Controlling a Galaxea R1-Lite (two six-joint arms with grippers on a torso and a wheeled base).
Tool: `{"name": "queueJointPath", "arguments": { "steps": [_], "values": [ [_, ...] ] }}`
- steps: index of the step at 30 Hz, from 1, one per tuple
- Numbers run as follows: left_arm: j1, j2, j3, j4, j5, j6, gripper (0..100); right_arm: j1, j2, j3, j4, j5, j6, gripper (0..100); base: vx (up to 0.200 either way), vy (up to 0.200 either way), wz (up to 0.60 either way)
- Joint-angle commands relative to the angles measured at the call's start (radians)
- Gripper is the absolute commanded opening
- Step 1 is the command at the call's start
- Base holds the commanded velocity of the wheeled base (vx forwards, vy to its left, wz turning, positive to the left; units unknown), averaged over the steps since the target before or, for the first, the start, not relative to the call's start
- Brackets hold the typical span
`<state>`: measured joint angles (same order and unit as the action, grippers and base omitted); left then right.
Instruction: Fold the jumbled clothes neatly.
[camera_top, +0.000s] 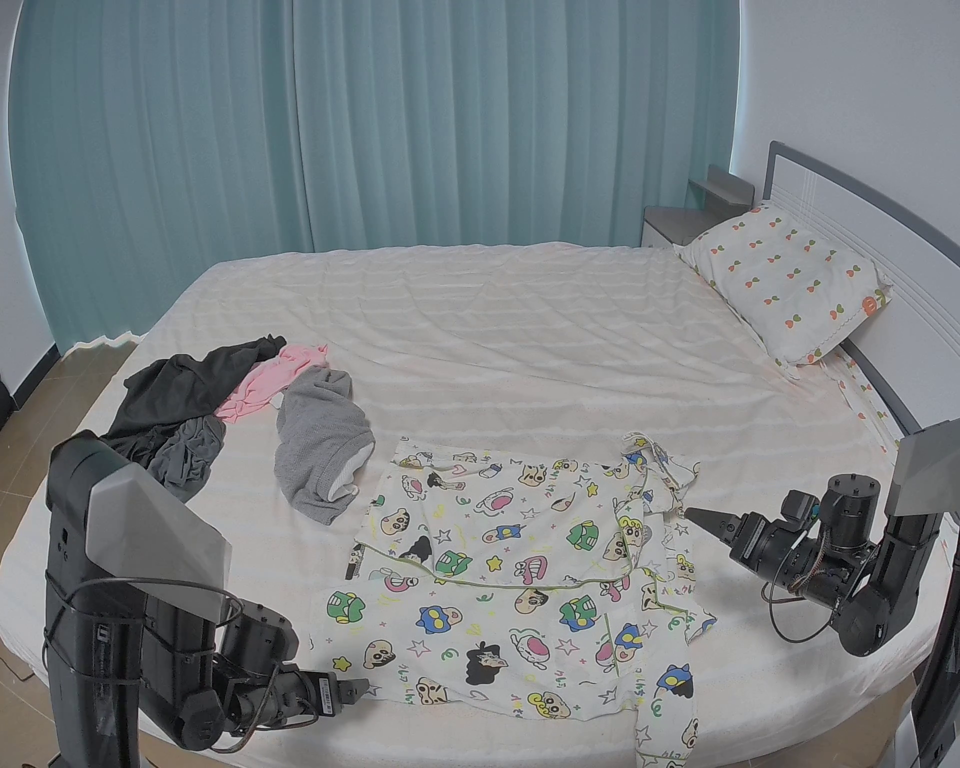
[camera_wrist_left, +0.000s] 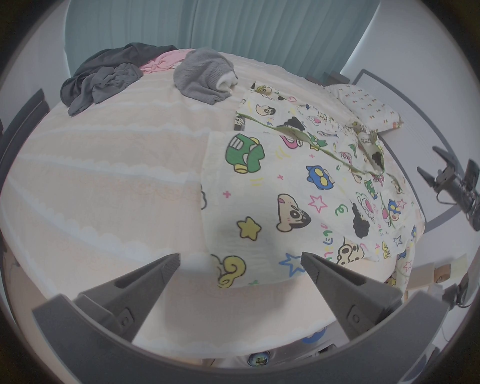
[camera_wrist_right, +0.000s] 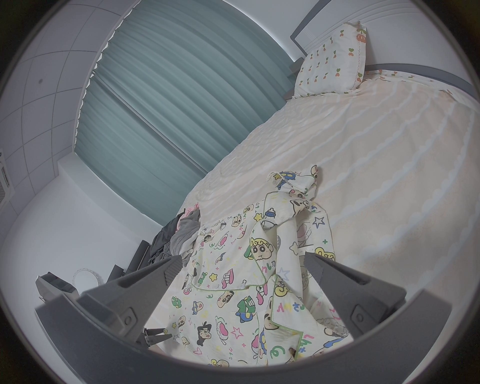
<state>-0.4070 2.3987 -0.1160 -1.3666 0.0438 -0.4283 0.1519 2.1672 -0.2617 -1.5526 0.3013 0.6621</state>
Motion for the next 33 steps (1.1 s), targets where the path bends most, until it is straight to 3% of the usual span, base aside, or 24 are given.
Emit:
{"name": "queueJointPath", "arguments": {
  "steps": [1,10,11,25,33],
  "values": [
    [-0.024,0.043,-0.042,0.0,0.019,0.0,100,0.0,0.0,-0.001,-0.011,-0.001,0.001,100,0.0,0.0,0.0],
    [-0.027,0.05,-0.073,0.001,0.028,0.002,100,0.0,-0.003,-0.002,-0.011,-0.002,0.001,100,0.0,0.0,0.0],
    [-0.027,0.05,-0.074,0.001,0.028,0.01,0,0.0,-0.004,-0.002,-0.011,-0.002,0.001,100,0.0,0.0,0.0],
    [-0.003,0.042,-0.01,0.0,0.034,0.017,0,0.0,-0.004,0.001,-0.011,-0.001,0.001,100,0.0,0.0,0.0],
    [0.068,-0.01,0.059,0.0,0.034,0.039,0,-0.002,0.002,0.004,-0.011,0.001,-0.003,100,0.0,0.0,0.0]
  ]
}}
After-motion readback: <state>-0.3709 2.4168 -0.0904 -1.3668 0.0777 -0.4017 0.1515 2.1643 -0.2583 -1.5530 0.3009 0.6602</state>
